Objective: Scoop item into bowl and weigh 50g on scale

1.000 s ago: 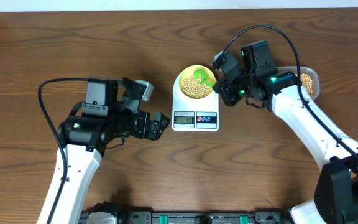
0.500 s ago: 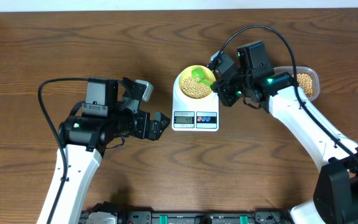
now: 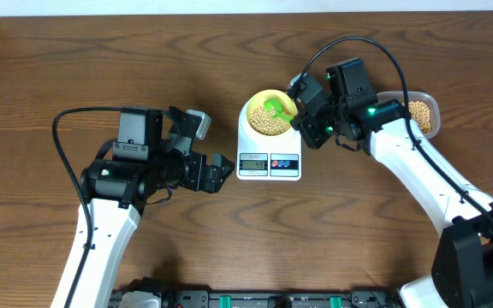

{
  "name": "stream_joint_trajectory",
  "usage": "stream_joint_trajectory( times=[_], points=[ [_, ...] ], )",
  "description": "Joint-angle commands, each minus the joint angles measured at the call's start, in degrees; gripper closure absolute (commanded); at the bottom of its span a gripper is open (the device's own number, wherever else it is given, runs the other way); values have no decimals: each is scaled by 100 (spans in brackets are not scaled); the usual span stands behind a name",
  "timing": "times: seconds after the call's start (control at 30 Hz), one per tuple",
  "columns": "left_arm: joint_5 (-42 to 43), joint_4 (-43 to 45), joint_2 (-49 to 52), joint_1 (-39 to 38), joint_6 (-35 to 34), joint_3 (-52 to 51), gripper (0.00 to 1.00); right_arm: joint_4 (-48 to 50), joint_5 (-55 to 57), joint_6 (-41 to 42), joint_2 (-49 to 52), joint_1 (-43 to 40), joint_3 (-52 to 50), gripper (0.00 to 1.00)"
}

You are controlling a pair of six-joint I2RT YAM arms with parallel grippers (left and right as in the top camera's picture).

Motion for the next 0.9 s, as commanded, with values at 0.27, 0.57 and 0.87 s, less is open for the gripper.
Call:
stream_joint_trajectory(
  times=[0.27,0.57,0.87],
  points=[
    [92,-9,2,-11,101,11,2,160,-90,120,-105,-22,11,99],
    [92,-9,2,-11,98,11,2,136,129,79,-105,4,11,99],
    [92,-9,2,-11,98,9,2,114,442,-114,-105,61,11,99]
  ],
)
